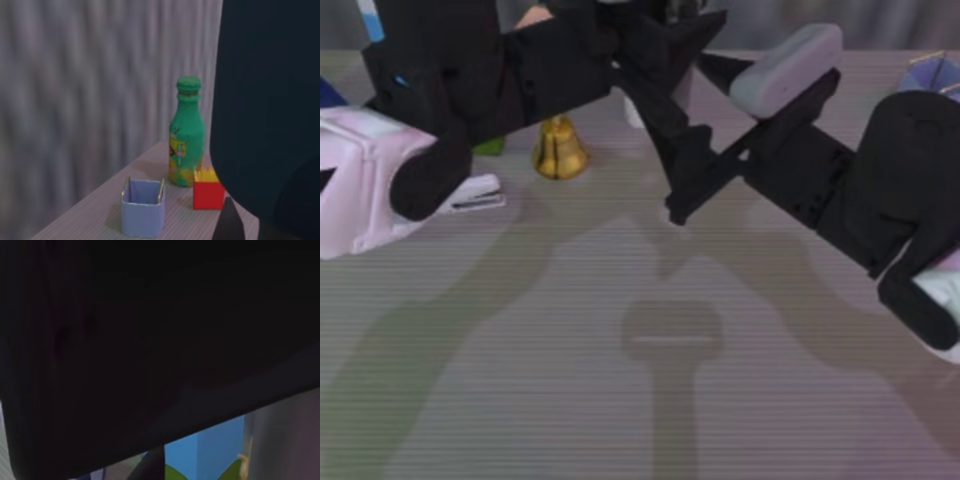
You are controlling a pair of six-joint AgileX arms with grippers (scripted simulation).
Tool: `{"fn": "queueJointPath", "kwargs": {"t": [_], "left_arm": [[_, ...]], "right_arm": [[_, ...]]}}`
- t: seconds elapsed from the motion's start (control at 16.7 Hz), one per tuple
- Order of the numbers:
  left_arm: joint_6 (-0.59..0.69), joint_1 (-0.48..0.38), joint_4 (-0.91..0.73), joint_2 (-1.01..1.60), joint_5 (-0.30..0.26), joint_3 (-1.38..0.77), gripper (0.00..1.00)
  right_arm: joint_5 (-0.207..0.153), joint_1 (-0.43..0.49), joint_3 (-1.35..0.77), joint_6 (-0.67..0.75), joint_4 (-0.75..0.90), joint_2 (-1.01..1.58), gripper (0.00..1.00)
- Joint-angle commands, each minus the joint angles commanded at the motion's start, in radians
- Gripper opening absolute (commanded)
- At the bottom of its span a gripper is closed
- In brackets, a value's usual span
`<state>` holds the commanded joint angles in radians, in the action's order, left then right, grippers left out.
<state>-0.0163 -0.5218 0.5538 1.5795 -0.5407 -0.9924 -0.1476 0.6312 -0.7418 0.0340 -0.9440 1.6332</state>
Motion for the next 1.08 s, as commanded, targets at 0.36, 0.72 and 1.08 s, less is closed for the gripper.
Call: {"fn": "queueJointPath", "kwargs": {"t": [0.36,0.72,1.08], "left_arm": [[0.000,0.000,0.000,0.000,0.000,0.000,0.00],[-0.002,0.026,-0.003,-0.014,-0.027,0.015,0.00],[-0.007,0.151,-0.009,-0.076,-0.132,0.070,0.00]], "right_arm": [[0.000,0.000,0.000,0.000,0.000,0.000,1.00],[-0.007,-0.009,0.041,-0.001,0.004,-0.042,1.00],[-0.044,-0.033,0.246,0.002,0.007,-0.253,1.00]]}}
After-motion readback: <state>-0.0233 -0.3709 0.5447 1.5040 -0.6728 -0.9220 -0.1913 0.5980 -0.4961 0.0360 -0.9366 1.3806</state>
